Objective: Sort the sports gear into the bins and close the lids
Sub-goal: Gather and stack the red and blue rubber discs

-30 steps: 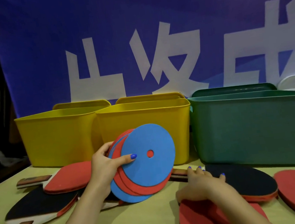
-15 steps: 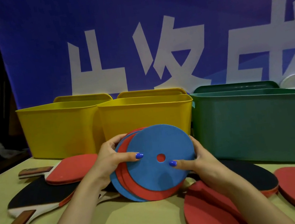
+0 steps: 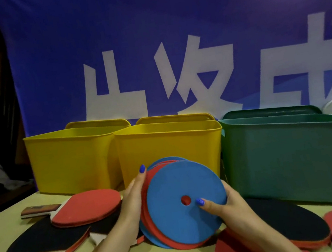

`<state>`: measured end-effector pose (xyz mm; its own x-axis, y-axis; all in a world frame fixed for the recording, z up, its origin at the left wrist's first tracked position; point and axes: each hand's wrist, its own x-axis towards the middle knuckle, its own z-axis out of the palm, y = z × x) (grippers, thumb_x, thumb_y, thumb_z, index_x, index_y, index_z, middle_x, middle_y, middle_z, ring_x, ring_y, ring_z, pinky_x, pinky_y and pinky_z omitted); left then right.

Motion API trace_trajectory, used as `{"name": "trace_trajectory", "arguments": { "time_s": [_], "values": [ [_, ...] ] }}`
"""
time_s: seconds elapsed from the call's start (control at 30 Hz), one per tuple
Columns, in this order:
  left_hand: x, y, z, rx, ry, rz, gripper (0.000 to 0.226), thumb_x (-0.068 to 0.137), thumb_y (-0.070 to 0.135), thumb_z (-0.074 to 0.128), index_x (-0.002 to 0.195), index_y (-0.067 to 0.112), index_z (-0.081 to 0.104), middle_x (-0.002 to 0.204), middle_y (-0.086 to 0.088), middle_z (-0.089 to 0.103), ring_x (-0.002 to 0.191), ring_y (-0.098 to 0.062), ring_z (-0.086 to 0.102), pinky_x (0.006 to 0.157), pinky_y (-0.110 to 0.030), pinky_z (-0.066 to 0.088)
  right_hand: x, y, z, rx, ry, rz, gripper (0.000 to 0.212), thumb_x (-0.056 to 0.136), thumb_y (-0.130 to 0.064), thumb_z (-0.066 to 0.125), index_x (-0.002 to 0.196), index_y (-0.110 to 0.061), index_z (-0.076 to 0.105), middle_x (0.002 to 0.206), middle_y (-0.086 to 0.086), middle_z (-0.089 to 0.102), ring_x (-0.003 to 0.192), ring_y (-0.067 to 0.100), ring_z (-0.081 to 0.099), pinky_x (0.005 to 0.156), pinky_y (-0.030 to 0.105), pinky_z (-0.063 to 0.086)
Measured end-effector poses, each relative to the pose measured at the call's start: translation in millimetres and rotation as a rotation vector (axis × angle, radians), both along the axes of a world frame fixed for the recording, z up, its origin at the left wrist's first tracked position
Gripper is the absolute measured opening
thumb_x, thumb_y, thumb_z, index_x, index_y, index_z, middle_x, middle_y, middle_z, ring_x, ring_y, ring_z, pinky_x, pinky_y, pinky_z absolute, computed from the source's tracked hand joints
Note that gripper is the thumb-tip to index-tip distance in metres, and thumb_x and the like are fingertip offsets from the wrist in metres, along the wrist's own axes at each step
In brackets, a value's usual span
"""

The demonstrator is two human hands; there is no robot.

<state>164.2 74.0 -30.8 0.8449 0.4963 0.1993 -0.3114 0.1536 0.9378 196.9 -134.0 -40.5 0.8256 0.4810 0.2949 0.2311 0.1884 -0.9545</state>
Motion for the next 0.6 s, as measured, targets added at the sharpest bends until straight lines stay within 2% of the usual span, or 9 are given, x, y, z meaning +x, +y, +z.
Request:
{"name": "trace_trajectory", "arguments": {
  "time_s": [0.1, 0.2, 0.27, 0.33, 0.4, 0.47, 0.53, 0.6],
  "values": [
    [0, -8, -5, 0.033, 0.016, 0.062, 0.045, 0.088, 0.054, 0.048, 0.103, 0.017, 0.070, 0.096, -0.008, 0.074, 0.092, -0.029, 0.069, 0.086, -0.053, 0.053, -2, 1, -2, -0.002, -0.033, -0.043, 0.060, 0.065, -0.018, 0.081, 0.119, -0.018, 0.053, 0.110, 0.003, 0.066, 0.096, 0.016, 0.067, 0.071, 0.030, 0.057],
    [-5, -14, -1, 0.082, -0.031, 0.148, 0.045, 0.092, 0.052, 0.046, 0.096, 0.013, 0.068, 0.093, -0.011, 0.072, 0.091, -0.031, 0.068, 0.083, -0.055, 0.054, -4, 2, -3, 0.003, -0.068, -0.047, 0.049, 0.074, -0.009, 0.073, 0.117, -0.022, 0.054, 0.110, 0.001, 0.066, 0.094, 0.012, 0.067, 0.069, 0.026, 0.056],
    [-10, -18, 3, 0.101, -0.101, 0.207, 0.049, 0.092, 0.050, 0.048, 0.095, 0.003, 0.062, 0.092, -0.018, 0.069, 0.088, -0.035, 0.064, 0.078, -0.055, 0.051, -8, 2, -2, 0.034, -0.088, -0.048, 0.050, 0.073, -0.011, 0.074, 0.117, -0.024, 0.054, 0.109, 0.000, 0.067, 0.094, 0.011, 0.066, 0.069, 0.025, 0.056],
    [-17, -21, 9, 0.115, -0.179, 0.238, 0.059, 0.087, 0.054, 0.050, 0.095, -0.004, 0.055, 0.088, -0.016, 0.064, 0.079, -0.030, 0.057, 0.070, -0.047, 0.047, -9, 3, 0, 0.051, -0.115, -0.058, 0.052, 0.069, -0.013, 0.074, 0.117, -0.024, 0.055, 0.107, -0.002, 0.067, 0.094, 0.010, 0.066, 0.069, 0.025, 0.056],
    [-20, -23, 13, 0.091, -0.203, 0.247, 0.059, 0.088, 0.053, 0.050, 0.093, -0.005, 0.055, 0.086, -0.012, 0.060, 0.078, -0.025, 0.054, 0.069, -0.042, 0.043, -9, 3, 2, 0.066, -0.132, -0.062, 0.054, 0.065, -0.018, 0.076, 0.115, -0.024, 0.055, 0.104, -0.003, 0.068, 0.092, 0.010, 0.066, 0.068, 0.025, 0.056],
    [-19, -27, 12, 0.048, -0.164, 0.231, 0.046, 0.095, 0.048, 0.044, 0.090, 0.005, 0.059, 0.088, -0.009, 0.063, 0.082, -0.024, 0.059, 0.072, -0.041, 0.046, -8, 4, 5, 0.065, -0.126, -0.062, 0.069, 0.055, -0.035, 0.086, 0.115, -0.027, 0.055, 0.104, -0.006, 0.068, 0.095, 0.011, 0.066, 0.069, 0.025, 0.056],
    [-15, -29, 7, 0.048, -0.101, 0.181, 0.039, 0.094, 0.052, 0.042, 0.094, 0.018, 0.061, 0.096, -0.005, 0.066, 0.089, -0.021, 0.062, 0.075, -0.038, 0.049, -8, 7, 6, 0.068, -0.090, -0.073, 0.088, 0.038, -0.048, 0.091, 0.116, -0.034, 0.053, 0.103, -0.012, 0.068, 0.095, 0.010, 0.066, 0.070, 0.025, 0.056],
    [-13, -29, 5, 0.033, -0.032, 0.113, 0.062, 0.081, 0.069, 0.047, 0.113, 0.018, 0.062, 0.109, -0.007, 0.067, 0.100, -0.025, 0.063, 0.084, -0.042, 0.052, -8, 9, 6, 0.084, -0.085, -0.110, 0.089, 0.035, -0.046, 0.087, 0.116, -0.036, 0.052, 0.103, -0.013, 0.068, 0.093, 0.006, 0.067, 0.069, 0.022, 0.055]
  ]
}}
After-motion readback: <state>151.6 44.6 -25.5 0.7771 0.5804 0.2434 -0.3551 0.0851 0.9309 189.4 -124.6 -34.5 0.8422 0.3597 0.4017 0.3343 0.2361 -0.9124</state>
